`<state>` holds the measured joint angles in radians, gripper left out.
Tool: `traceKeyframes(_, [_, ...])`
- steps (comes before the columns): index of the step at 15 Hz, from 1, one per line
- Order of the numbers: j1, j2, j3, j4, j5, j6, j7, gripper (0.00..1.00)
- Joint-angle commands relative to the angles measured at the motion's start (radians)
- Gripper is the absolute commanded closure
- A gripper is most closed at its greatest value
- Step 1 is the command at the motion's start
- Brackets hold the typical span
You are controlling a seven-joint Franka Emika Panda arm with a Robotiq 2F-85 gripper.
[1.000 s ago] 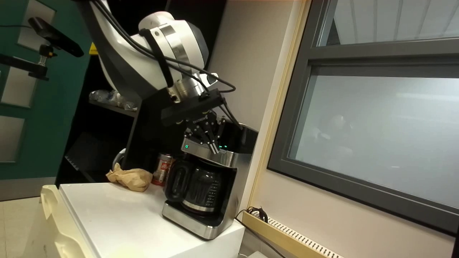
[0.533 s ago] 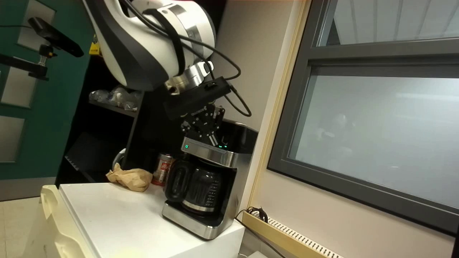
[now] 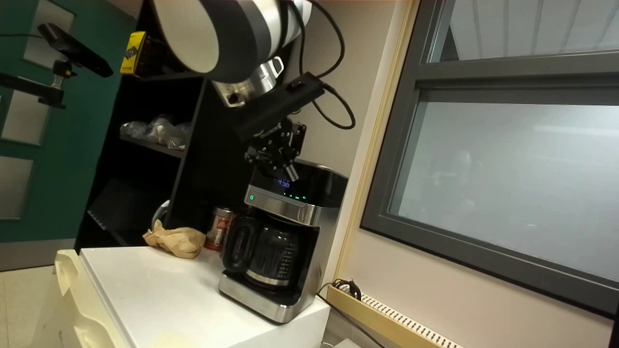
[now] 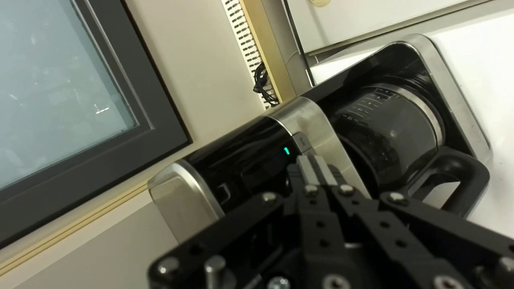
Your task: Press a button on the coffee machine
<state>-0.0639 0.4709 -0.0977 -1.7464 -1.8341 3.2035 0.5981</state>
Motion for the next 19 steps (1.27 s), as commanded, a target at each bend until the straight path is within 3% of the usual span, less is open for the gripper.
traceKeyframes(1, [-0.048, -0.051, 0.055, -0.020, -0.168, 0.011, 0.121, 1.00])
traceKeyframes(9, [-0.202, -0.092, 0.248, -0.092, -0.454, -0.025, 0.329, 1.00])
traceKeyframes(19, [-0.346, -0.107, 0.389, -0.204, -0.602, -0.067, 0.425, 1.00])
